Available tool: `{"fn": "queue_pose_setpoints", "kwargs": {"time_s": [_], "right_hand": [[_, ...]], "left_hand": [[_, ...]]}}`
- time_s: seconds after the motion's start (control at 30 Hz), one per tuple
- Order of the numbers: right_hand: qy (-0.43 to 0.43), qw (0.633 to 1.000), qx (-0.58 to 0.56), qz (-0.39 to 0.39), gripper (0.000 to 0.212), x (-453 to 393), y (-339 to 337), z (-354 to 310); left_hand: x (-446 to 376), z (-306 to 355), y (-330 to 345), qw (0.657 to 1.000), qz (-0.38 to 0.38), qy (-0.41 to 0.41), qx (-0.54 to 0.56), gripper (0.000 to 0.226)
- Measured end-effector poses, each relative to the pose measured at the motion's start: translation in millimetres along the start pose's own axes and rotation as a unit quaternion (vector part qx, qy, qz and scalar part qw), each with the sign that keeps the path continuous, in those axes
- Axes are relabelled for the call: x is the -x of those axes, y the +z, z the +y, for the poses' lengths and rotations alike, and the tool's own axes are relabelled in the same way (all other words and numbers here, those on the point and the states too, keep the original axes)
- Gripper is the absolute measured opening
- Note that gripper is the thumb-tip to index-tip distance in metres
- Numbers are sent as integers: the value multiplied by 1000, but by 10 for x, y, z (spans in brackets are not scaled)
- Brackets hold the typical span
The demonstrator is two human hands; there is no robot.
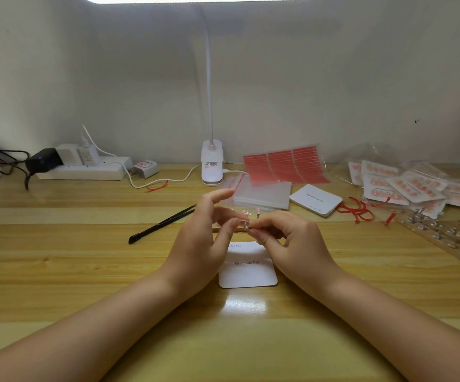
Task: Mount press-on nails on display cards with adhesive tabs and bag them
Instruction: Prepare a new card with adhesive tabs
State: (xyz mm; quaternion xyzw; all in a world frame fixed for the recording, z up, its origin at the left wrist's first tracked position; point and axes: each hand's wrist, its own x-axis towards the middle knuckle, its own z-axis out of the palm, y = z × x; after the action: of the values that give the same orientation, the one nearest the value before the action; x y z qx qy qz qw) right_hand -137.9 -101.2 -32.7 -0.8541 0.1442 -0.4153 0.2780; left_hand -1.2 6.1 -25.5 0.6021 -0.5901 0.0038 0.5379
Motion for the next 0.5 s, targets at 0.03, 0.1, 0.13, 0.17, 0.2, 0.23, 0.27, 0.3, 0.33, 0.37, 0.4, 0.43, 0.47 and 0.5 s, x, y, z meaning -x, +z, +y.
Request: {"fn": "queue_pose_setpoints", "kwargs": {"time_s": [0.03, 0.1, 0.13, 0.17, 0.2, 0.23, 0.27, 0.3, 0.33, 0.37, 0.4, 0.43, 0.47, 0.5], "right_hand": [[2, 1000, -1, -2, 10, 0, -1, 1], [7, 1000, -7, -8, 10, 4, 0, -1], [11, 1000, -10, -10, 10, 5, 1, -2], [16, 1000, -15, -11, 11, 7, -2, -1], [23, 999, -20, -11, 11, 6, -4, -1], [28, 999, -23, -12, 12, 4, -8, -3], [33, 999, -26, -13, 13, 3, -11, -7], [37, 999, -28, -15, 13, 2, -12, -12], [42, 998, -32, -19, 13, 1, -13, -18], [48, 998, -39, -22, 12, 2, -14, -23], [55, 997, -48, -24, 12, 2, -15, -29], [65, 996, -58, -27, 12, 3, -16, -33], [74, 995, -67, -30, 12, 2, -18, -33], [84, 993, -74, -31, 12, 1, -21, -32]], "left_hand": [[0, -3, 3, 1000, 4, -9, 10, 44], [-3, -10, 7, 999, 11, -29, 32, 42], [-6, -12, 7, 998, 15, -38, 38, 42], [-12, -13, 4, 998, 18, -45, 43, 42], [-14, -16, -2, 997, 20, -53, 47, 42], [-16, -18, -8, 997, 20, -60, 54, 42], [-15, -20, -15, 996, 20, -67, 62, 43], [-13, -21, -18, 995, 18, -72, 70, 43], [-11, -22, -20, 994, 17, -78, 78, 44], [-12, -22, -19, 992, 17, -85, 87, 43], [-20, -25, -20, 991, 23, -93, 97, 41], [-33, -36, -26, 988, 35, -104, 109, 38], [-50, -52, -37, 984, 54, -118, 123, 35], [-70, -70, -52, 978, 73, -135, 139, 32]]}}
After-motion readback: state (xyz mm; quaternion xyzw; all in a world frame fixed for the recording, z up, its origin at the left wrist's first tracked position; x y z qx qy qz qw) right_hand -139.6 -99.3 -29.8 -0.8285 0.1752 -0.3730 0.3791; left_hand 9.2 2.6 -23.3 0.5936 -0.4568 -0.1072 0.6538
